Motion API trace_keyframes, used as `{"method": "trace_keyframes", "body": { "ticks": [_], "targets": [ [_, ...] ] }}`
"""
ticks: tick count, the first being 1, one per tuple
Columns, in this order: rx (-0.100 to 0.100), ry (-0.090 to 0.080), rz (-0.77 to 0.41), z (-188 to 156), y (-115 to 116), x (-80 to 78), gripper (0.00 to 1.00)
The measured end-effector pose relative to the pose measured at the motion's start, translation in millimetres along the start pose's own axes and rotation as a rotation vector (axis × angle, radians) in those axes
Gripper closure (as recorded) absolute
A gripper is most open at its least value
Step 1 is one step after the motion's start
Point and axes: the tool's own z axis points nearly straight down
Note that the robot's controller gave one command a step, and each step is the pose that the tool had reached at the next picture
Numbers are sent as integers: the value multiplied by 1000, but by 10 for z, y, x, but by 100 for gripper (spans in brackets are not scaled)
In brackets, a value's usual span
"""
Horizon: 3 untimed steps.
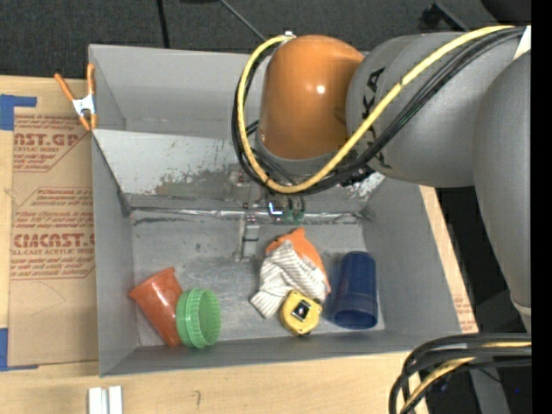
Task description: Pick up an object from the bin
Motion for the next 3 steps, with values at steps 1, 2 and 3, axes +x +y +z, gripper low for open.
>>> {"method": "trace_keyframes", "body": {
  "ticks": [1, 2, 3],
  "targets": [
    [0, 0, 0, 0, 0, 0, 0],
    [-1, -2, 30, 214, -525, 271, 0],
    [2, -3, 34, 569, -903, 85, 0]
  ]
}}
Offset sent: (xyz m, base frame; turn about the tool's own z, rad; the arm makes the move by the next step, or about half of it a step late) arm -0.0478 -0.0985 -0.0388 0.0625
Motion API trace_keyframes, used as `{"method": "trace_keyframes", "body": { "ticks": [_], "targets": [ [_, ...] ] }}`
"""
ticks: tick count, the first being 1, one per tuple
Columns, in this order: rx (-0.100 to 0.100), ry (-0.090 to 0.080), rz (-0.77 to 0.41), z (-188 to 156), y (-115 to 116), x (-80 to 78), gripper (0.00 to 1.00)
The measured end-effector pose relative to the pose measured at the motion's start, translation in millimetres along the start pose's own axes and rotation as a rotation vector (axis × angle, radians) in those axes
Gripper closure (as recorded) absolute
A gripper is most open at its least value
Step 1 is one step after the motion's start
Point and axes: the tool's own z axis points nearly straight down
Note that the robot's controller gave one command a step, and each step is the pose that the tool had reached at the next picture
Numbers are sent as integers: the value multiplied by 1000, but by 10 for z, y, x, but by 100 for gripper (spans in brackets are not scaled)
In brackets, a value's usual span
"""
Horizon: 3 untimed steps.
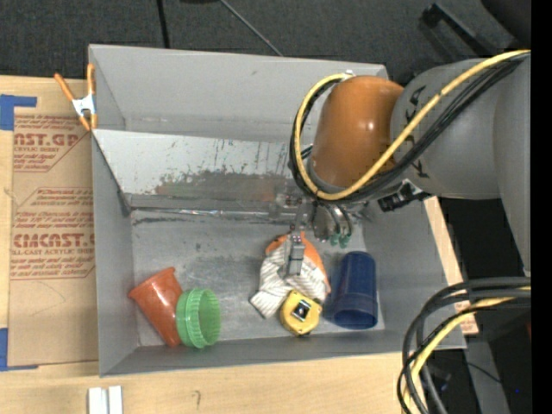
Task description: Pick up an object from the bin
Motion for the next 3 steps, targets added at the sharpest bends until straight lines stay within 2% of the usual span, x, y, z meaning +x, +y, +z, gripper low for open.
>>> {"method": "trace_keyframes", "body": {
  "ticks": [1, 2, 3],
  "targets": [
    [-1, 4, -162, 447, -119, 477, 100],
    [-1, 4, -162, 447, -118, 477, 100],
    [-1, 5, -96, -1269, -207, 558, 100]
  ]
}}
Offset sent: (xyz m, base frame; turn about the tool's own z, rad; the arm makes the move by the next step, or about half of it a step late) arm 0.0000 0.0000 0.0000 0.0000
